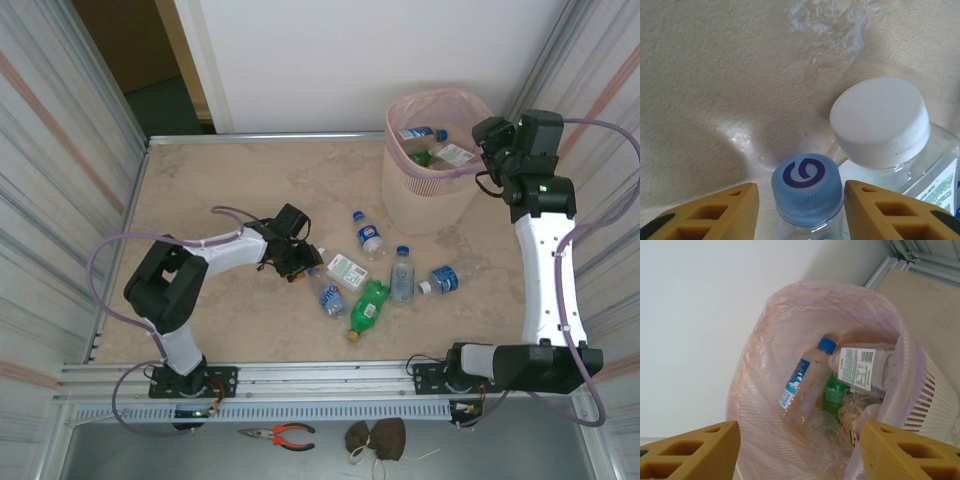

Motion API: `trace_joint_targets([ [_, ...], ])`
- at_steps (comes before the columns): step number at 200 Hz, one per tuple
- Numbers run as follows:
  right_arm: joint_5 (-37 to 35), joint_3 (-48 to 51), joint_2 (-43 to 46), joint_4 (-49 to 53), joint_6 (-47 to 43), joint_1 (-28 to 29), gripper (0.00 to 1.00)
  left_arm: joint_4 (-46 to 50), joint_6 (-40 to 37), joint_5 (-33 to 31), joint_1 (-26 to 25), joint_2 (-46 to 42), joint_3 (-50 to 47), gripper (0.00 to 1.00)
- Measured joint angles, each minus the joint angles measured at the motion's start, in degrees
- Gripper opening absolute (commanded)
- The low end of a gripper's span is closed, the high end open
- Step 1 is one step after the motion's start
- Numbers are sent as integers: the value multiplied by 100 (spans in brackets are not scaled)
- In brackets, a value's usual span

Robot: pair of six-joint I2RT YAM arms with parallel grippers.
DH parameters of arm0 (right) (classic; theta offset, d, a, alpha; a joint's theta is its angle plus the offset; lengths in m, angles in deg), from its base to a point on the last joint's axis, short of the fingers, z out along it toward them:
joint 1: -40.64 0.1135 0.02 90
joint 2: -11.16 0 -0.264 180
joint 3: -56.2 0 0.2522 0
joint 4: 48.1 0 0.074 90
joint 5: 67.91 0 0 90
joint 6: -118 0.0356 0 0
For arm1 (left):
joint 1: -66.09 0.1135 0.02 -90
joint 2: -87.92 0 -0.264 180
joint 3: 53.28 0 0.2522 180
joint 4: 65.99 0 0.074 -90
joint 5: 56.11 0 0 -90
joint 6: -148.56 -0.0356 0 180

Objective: Put the plastic bottles in the bin

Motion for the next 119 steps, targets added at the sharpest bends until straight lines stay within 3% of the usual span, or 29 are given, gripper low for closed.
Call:
trace_joint_targets([
  [119, -17, 63, 103, 22, -87, -35, 61, -243, 142, 153, 114, 44, -214, 36],
])
